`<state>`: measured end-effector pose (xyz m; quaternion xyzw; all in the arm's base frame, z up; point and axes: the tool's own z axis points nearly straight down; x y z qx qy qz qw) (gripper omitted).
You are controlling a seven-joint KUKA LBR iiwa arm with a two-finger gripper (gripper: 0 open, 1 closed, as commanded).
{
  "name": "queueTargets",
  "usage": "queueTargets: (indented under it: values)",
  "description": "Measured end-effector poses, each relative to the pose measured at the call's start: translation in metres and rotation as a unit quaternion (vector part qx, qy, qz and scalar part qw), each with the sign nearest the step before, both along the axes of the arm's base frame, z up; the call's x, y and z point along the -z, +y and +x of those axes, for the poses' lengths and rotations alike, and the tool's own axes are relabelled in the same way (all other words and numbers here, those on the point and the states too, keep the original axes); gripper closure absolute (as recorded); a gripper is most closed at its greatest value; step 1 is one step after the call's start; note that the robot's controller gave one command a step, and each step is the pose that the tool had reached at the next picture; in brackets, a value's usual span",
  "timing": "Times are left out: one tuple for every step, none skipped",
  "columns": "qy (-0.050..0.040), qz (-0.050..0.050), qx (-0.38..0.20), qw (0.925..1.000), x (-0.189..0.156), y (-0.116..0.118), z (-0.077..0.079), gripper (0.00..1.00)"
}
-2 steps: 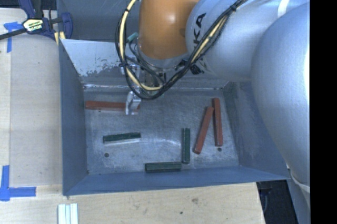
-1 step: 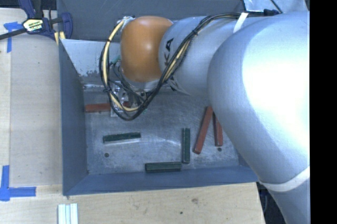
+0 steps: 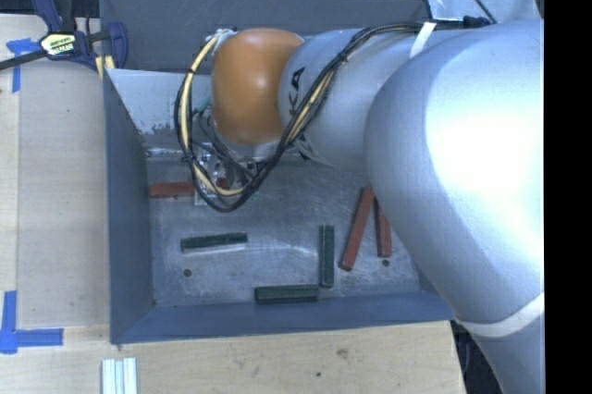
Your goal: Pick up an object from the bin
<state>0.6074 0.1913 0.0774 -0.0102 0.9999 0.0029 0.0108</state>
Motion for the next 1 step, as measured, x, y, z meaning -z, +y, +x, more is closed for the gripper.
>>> queueTargets:
  values:
    - [0.0045, -0.002, -0.018, 0.9998, -0.1958, -0.0042, 0.0089, 1.00]
